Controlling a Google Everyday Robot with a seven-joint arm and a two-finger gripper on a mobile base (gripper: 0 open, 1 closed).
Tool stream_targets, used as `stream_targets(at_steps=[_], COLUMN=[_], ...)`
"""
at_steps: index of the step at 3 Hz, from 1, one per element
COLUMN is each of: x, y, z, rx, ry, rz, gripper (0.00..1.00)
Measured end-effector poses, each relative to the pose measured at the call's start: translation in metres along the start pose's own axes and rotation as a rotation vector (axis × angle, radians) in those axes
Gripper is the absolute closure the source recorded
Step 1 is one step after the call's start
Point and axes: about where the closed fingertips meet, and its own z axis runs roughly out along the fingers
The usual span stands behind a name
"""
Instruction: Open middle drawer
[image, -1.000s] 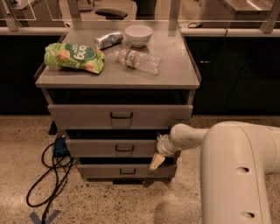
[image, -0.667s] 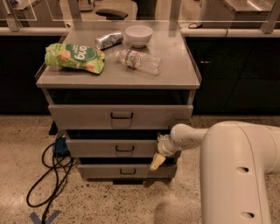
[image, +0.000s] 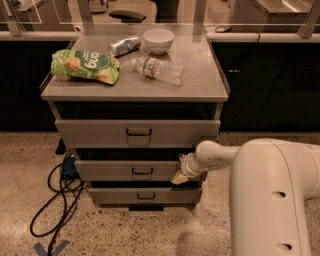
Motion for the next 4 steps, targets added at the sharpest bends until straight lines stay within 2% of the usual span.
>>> stream_targets(at_steps=[2,3,4], x=[-0.004,-0.008,-0.004], y=[-0.002,-0.003,0.015], z=[-0.008,-0.014,-0.015], rx=[0.000,0.000,0.016], ry=[0.000,0.000,0.006], rz=[0.000,0.000,0.002], gripper=[0.89,1.00,1.00])
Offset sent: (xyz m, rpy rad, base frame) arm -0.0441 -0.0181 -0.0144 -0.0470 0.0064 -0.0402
